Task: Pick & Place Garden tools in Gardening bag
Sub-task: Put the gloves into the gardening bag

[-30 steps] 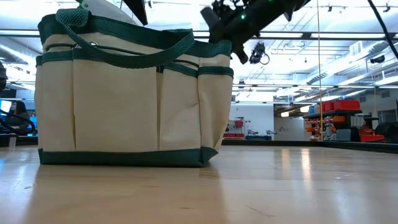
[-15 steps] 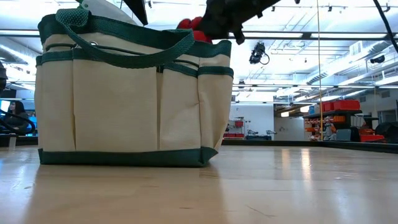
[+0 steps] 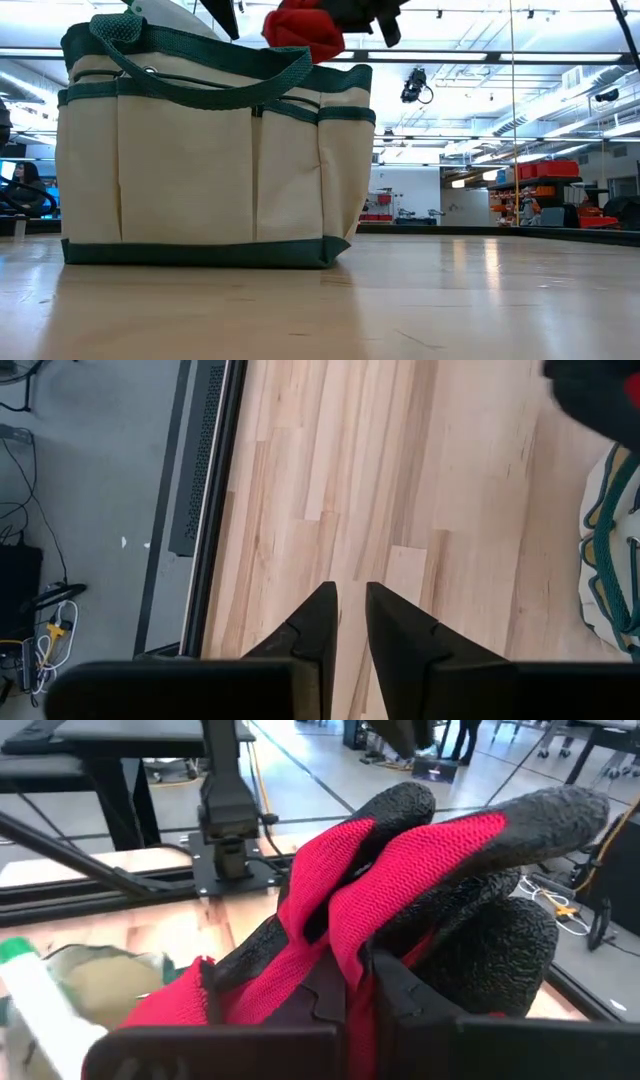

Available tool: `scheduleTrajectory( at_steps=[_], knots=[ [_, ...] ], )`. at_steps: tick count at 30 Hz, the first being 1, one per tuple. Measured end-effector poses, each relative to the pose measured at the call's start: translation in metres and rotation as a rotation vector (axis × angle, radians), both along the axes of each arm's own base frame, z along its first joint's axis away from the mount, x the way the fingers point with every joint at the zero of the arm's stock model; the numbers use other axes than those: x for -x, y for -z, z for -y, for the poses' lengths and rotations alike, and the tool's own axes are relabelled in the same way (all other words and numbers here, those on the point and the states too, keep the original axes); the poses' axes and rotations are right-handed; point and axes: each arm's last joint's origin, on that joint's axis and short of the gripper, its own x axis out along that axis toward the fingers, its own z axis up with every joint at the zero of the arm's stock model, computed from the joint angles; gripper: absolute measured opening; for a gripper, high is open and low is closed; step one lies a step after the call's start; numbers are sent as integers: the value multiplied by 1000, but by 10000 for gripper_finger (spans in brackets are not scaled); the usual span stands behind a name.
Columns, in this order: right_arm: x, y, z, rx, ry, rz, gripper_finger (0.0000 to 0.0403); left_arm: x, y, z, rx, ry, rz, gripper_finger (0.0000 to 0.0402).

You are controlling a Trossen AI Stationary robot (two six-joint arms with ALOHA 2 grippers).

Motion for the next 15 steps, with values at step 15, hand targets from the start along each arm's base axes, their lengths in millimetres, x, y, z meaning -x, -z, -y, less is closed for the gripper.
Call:
scheduleTrajectory(
  at_steps=[15],
  knots=[
    [-2,11,-16,18,-23,-28,6,0,0,0,2,-3,2,62]
  ],
)
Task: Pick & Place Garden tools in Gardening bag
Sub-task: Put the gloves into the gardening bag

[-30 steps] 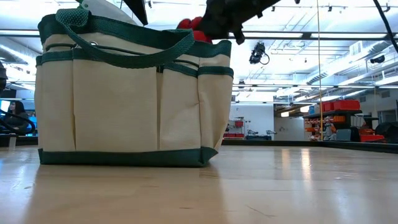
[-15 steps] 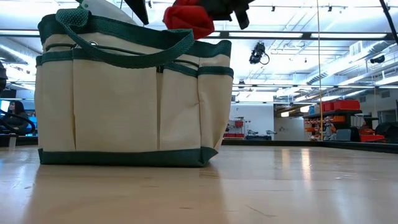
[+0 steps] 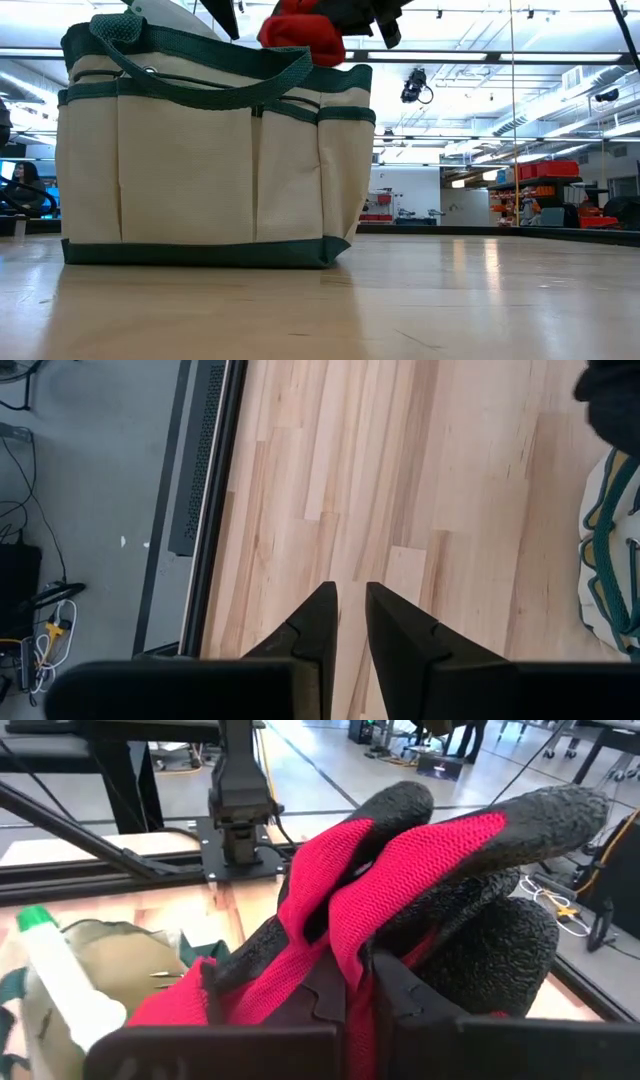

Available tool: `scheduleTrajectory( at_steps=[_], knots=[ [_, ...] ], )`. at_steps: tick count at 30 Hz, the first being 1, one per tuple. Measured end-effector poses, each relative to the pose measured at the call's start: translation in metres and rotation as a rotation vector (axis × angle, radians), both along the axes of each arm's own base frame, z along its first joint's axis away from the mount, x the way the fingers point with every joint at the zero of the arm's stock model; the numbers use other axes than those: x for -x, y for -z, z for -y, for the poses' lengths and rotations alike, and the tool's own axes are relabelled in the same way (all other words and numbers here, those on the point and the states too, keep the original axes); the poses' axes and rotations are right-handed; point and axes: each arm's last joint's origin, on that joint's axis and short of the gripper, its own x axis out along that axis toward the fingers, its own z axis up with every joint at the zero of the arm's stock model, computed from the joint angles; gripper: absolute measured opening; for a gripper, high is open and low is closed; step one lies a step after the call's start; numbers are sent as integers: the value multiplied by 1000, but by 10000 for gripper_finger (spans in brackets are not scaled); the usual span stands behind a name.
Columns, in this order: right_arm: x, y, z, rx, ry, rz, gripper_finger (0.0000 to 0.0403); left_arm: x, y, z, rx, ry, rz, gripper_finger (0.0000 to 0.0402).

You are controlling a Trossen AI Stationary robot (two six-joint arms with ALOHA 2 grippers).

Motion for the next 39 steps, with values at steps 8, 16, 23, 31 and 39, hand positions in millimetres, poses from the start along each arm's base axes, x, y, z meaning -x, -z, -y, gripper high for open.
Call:
scheduleTrajectory(
  at_steps=[8,16,23,31,39],
  knots=[
    [-10,18,-9,2,-22,-14,6,0,0,0,1,-2,0,62],
    [-16,29,-12,91,-11,-28,6,0,0,0,1,-2,1,62],
    [-15,27,-15,174,24,-29,6,0,0,0,1,-2,2,62],
    [-10,25,-32,215,5,-19,6,0,0,0,1,-2,1,62],
    [-16,53,-40,284,79,-82,6,0,0,0,1,-2,2,62]
  ],
)
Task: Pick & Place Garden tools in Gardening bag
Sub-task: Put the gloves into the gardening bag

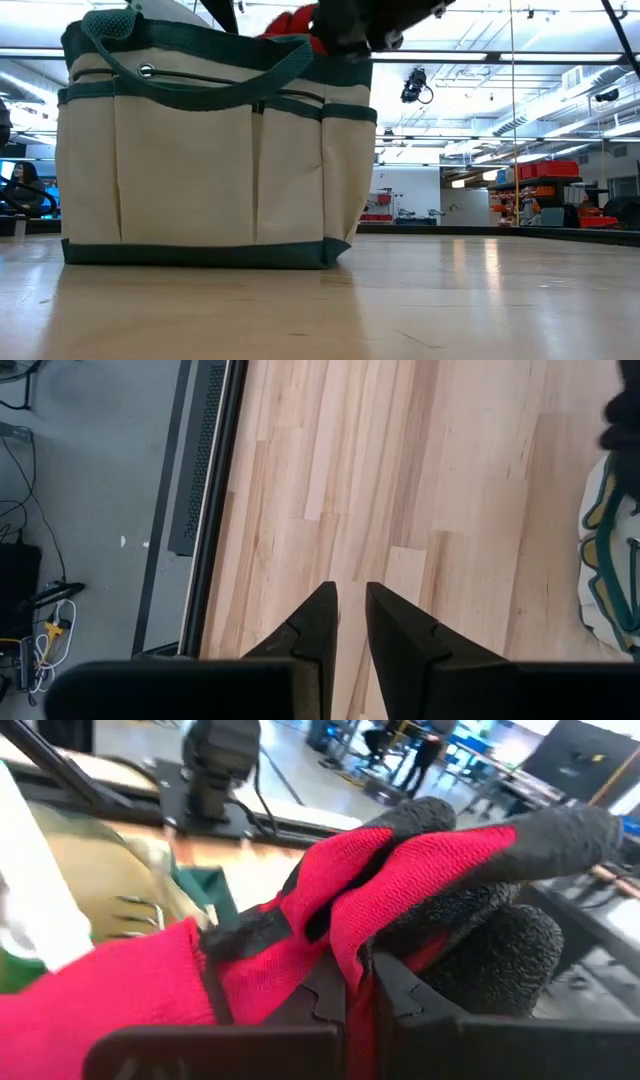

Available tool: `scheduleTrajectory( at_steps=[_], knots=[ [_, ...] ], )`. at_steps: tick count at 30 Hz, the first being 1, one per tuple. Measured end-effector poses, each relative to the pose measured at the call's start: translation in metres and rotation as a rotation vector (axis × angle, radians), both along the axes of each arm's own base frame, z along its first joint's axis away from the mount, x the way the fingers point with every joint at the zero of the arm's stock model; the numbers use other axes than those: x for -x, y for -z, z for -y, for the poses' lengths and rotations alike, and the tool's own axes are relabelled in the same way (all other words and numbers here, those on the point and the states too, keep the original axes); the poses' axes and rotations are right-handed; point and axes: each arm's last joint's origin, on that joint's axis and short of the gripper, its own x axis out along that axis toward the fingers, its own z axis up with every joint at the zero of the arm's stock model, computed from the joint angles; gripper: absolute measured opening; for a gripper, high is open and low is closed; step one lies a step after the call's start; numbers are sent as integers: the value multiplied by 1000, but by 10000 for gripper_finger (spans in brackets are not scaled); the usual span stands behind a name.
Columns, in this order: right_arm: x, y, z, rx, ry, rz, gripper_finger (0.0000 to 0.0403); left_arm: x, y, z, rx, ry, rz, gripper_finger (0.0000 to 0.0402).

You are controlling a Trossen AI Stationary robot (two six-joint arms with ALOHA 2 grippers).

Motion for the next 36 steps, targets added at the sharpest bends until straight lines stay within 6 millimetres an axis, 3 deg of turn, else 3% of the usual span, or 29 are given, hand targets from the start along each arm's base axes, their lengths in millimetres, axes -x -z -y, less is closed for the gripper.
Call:
scheduleTrajectory(
  at_steps=[9,28,36],
  knots=[
    [-5,-5,2,124,63,42,6,0,0,0,0,0,1,62],
    [7,-2,-28,37,-23,67,6,0,0,0,0,0,1,62],
    [7,-3,-31,35,-44,74,11,0,0,0,0,0,1,62]
  ],
)
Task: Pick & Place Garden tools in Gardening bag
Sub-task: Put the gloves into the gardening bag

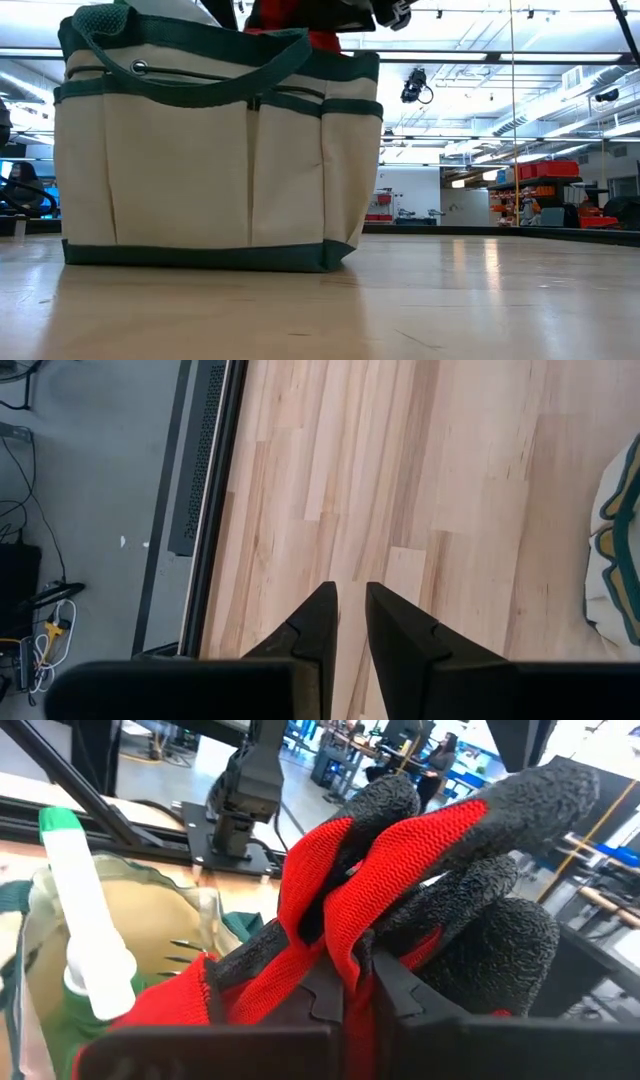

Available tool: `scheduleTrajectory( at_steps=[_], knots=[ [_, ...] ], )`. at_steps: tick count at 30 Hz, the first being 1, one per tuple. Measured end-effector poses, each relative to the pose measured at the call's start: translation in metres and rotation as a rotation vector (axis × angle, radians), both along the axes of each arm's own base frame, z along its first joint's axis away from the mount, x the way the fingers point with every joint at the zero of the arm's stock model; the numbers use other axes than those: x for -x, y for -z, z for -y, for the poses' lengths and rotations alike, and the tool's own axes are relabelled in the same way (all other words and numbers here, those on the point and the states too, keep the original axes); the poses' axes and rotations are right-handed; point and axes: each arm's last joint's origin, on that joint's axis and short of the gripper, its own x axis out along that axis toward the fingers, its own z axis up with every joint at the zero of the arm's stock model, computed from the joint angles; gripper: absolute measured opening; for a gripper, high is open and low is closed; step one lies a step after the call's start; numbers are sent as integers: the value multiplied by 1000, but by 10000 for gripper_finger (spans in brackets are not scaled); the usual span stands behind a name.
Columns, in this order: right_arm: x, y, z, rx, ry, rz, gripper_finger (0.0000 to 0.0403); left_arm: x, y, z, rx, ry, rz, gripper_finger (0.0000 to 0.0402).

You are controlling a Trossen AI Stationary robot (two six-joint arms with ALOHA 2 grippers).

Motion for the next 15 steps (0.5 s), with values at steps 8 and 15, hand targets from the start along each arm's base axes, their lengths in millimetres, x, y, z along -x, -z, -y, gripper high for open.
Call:
scheduleTrajectory(
  at_steps=[8,15],
  knots=[
    [1,-2,-6,-19,-62,18,8,0,0,0,0,0,0,62],
    [0,-5,-10,-49,-157,42,27,0,0,0,0,0,0,62]
  ],
)
